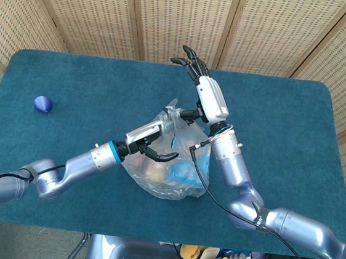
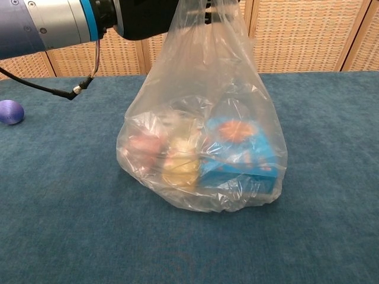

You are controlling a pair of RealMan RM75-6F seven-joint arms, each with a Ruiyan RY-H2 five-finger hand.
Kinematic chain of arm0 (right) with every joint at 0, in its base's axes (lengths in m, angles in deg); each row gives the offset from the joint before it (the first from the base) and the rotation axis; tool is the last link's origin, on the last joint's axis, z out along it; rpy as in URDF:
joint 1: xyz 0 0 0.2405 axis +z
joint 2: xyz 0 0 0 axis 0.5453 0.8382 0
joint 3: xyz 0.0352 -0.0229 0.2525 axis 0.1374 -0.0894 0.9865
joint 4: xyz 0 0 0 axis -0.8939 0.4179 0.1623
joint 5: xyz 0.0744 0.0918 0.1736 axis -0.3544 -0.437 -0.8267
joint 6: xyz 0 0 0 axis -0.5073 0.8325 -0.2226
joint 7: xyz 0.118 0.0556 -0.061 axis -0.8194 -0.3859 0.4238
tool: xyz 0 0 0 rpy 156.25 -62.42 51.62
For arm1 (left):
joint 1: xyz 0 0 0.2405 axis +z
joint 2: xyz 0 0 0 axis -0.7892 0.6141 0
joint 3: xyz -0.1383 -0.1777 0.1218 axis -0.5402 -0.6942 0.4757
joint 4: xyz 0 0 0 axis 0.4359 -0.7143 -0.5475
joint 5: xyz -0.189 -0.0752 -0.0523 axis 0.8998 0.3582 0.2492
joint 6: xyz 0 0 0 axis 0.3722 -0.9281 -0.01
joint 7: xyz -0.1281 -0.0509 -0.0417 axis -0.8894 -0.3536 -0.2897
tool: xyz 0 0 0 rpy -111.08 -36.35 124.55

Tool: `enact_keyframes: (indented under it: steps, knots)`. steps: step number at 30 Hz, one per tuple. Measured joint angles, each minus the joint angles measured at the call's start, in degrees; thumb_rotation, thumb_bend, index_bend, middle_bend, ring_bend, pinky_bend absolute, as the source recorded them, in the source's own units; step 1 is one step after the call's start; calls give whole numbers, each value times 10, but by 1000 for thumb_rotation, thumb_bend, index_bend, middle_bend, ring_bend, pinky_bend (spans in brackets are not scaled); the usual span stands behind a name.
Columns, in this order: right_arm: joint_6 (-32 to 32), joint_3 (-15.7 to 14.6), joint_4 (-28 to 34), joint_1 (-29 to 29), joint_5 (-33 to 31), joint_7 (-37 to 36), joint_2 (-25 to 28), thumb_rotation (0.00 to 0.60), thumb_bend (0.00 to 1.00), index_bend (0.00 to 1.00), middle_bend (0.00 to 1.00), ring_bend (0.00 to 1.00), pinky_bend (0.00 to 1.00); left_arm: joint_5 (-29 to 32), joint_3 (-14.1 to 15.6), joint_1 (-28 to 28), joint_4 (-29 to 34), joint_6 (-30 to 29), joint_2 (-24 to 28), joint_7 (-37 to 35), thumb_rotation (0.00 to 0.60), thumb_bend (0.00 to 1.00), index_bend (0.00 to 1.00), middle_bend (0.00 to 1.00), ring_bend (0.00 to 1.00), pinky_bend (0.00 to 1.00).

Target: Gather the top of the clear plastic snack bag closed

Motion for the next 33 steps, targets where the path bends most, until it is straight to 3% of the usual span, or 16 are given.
enact_keyframes:
  steps: [33]
  knots:
    - [7, 10, -2, 8, -6, 2, 9, 600, 0, 175, 20, 0, 0, 61, -42, -27, -17, 59, -49, 73, 551, 398, 29, 0, 0, 30]
